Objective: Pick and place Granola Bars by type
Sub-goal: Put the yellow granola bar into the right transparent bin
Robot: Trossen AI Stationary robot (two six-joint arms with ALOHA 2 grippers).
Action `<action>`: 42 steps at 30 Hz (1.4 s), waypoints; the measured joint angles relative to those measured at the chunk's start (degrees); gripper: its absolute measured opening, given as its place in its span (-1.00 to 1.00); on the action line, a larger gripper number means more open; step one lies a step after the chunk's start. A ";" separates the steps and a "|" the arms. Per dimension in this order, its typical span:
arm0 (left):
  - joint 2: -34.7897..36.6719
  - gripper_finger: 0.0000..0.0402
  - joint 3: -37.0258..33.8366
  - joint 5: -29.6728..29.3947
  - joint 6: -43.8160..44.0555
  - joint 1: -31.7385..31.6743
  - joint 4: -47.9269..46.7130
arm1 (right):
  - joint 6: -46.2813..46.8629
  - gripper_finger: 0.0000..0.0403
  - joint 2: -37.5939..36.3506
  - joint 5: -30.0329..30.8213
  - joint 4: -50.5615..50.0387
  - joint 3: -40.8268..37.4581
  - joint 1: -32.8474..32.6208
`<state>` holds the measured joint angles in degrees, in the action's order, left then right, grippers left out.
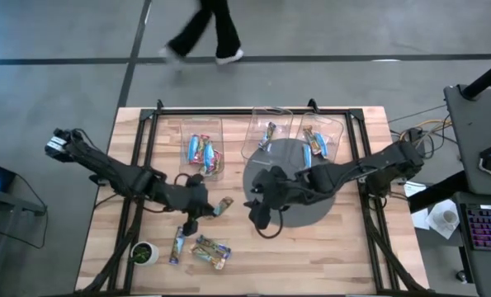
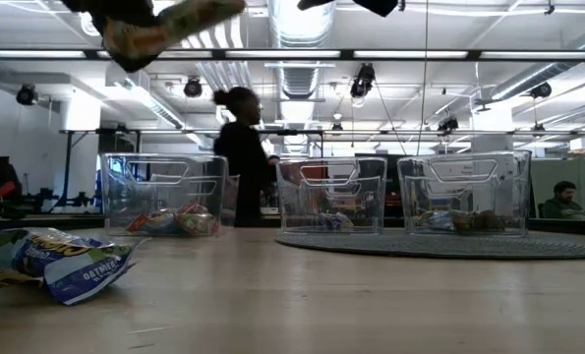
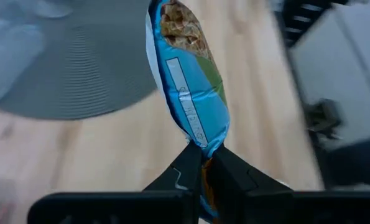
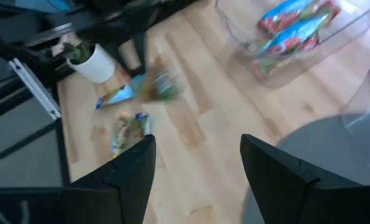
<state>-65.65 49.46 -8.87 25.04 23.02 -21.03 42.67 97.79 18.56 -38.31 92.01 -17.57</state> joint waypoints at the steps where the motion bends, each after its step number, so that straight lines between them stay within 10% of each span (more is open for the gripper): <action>1: 0.00 -0.95 0.60 1.92 -0.64 -0.09 0.05 | -1.25 0.11 -0.07 0.74 0.13 0.02 0.18; 6: -0.02 -0.95 2.92 9.35 -1.60 -0.26 0.21 | -7.36 0.11 -0.14 1.33 0.21 0.04 1.33; 42: -5.46 -0.95 4.69 9.41 -4.49 -5.80 11.98 | -15.61 0.11 0.71 -6.95 8.52 -0.61 1.36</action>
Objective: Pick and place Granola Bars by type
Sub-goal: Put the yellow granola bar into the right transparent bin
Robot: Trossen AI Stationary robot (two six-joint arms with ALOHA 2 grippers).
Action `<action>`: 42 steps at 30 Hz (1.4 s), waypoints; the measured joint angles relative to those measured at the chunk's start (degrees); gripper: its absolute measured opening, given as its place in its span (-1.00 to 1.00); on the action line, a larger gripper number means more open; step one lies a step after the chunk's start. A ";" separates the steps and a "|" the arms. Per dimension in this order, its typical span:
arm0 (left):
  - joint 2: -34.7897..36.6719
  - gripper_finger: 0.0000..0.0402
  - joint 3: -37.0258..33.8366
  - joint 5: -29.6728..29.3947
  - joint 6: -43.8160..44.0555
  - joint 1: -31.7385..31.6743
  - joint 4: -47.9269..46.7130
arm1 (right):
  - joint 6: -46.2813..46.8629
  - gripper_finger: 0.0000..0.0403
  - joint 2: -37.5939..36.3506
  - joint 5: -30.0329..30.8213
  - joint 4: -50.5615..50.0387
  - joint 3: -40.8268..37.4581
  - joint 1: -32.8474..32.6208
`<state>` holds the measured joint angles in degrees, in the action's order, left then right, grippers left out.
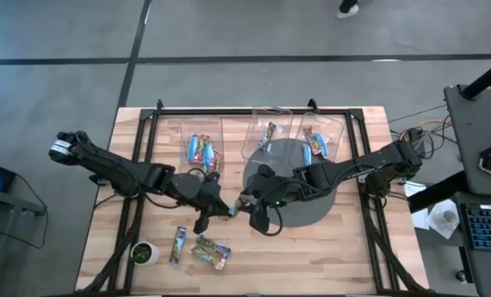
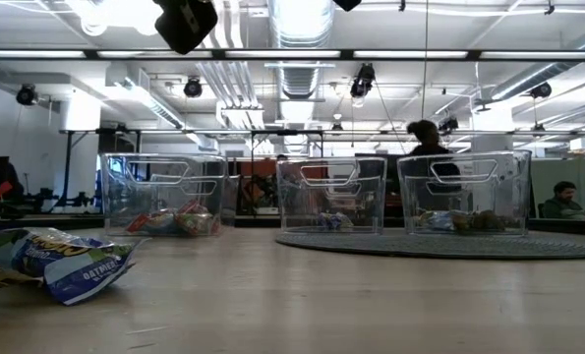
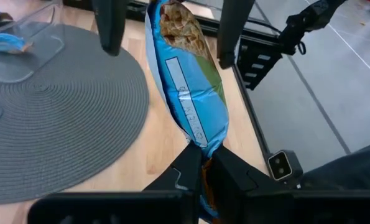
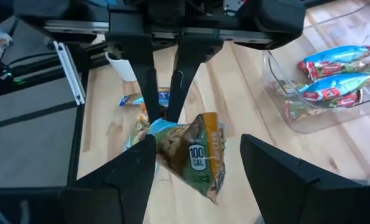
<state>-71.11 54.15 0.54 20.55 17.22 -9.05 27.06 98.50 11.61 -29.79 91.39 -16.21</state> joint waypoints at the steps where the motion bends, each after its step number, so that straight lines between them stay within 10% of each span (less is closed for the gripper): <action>1: 0.00 -0.95 0.00 0.00 0.01 -0.03 0.05 | 0.21 0.11 0.00 -0.12 0.01 0.00 0.00; 8: 0.00 -0.95 0.00 0.00 0.13 -0.29 1.79 | 1.90 0.03 -0.01 -0.19 0.14 -0.02 0.44; 17: -0.02 -0.91 -0.02 -0.58 2.40 -0.29 2.26 | 2.57 -0.58 -0.07 -0.07 0.23 -0.02 0.46; 26: 0.22 -0.55 -0.01 -8.86 8.62 0.69 -9.90 | 4.48 -0.75 -0.14 8.72 -3.98 -0.02 0.98; 33: 1.69 -0.34 -0.02 -21.51 14.08 3.84 -18.53 | 14.23 -0.77 -0.71 16.41 -21.42 0.15 1.29; 42: 3.29 -0.32 -0.02 -22.29 20.37 7.25 -22.96 | 48.48 -0.76 -7.91 26.37 -60.29 0.46 3.24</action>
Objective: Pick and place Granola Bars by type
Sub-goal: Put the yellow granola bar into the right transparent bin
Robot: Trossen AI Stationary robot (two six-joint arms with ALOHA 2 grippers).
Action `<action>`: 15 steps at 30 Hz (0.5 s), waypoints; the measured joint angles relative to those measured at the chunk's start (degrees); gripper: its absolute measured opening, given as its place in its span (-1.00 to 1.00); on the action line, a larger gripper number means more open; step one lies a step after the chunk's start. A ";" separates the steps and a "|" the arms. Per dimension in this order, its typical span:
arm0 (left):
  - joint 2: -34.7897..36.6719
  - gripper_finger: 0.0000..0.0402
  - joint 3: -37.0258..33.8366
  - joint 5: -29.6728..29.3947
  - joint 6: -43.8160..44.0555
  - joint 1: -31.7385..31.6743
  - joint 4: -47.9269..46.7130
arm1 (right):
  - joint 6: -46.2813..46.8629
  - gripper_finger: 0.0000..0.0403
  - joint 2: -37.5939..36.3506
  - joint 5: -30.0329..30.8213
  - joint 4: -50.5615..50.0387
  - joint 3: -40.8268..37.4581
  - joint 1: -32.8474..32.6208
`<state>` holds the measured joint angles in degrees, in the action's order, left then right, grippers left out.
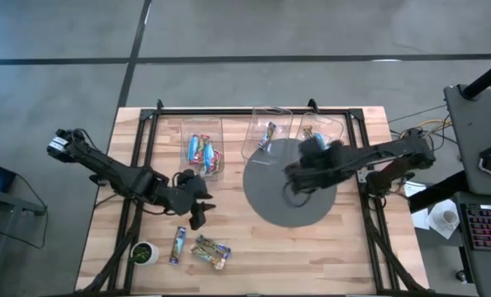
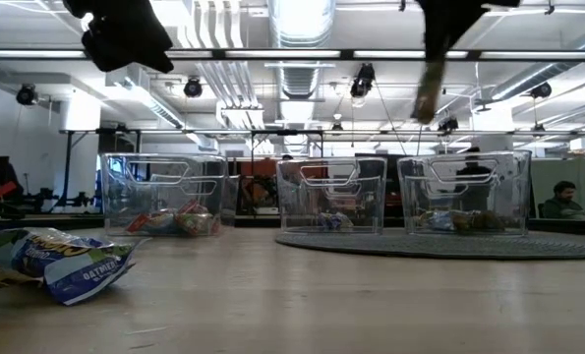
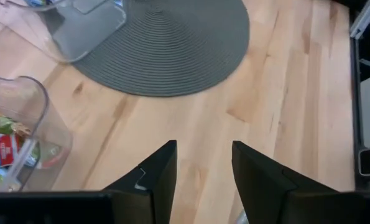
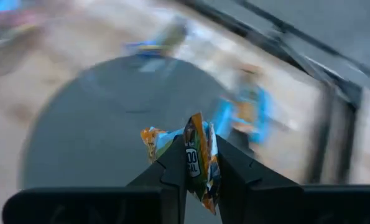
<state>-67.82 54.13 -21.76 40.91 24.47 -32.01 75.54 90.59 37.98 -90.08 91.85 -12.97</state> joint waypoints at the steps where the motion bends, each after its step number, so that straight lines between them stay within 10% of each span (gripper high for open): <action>1: -0.12 -0.32 0.00 0.03 0.09 0.14 0.05 | 1.70 -0.75 -1.16 -0.10 -0.49 -0.43 0.84; 8: -0.69 -0.32 -0.04 -0.46 0.42 0.13 0.74 | -0.08 -0.76 -10.15 -3.70 -0.29 -8.82 13.18; 15: -0.69 -0.32 -0.13 -0.81 1.77 0.13 0.95 | -12.22 -0.70 -12.78 -20.39 11.05 -20.42 29.73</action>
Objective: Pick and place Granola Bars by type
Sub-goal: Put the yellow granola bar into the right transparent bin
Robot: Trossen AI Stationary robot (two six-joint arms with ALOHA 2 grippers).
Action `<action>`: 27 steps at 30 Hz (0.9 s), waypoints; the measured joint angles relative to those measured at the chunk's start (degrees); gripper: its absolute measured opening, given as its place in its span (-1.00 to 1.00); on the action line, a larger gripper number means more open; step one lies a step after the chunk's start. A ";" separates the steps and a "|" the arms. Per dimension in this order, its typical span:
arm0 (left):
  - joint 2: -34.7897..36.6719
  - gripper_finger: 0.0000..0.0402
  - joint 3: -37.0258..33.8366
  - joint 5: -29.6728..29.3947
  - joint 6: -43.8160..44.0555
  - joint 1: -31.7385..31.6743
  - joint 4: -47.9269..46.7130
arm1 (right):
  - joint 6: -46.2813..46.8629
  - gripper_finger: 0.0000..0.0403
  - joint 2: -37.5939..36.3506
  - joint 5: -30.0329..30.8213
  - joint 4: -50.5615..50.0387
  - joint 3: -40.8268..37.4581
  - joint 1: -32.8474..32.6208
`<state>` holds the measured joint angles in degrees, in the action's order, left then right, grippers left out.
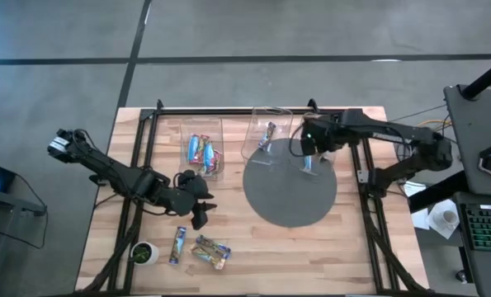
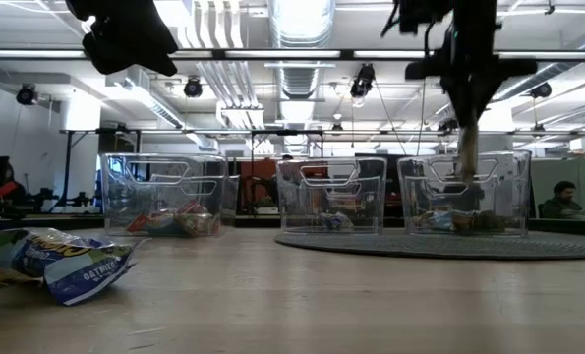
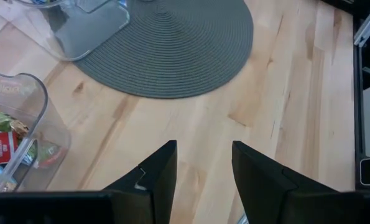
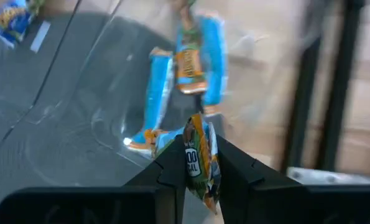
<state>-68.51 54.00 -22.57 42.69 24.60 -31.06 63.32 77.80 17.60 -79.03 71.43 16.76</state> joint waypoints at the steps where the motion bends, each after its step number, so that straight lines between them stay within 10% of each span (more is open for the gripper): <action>1: 0.00 -0.32 -0.02 -0.01 0.06 0.00 -0.01 | -2.11 -0.69 0.22 -1.30 2.70 -1.55 1.60; 16: 0.00 -0.32 -0.04 -0.43 6.92 0.00 0.06 | -17.58 -0.61 1.68 -9.82 17.47 -13.19 14.67; 27: -0.02 -0.33 -0.12 -0.55 11.05 0.00 0.10 | -19.18 -0.12 0.52 -5.41 19.56 -14.80 15.51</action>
<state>-68.53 53.88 -23.11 53.74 24.60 -30.96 44.14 78.32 12.19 -59.47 56.63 32.27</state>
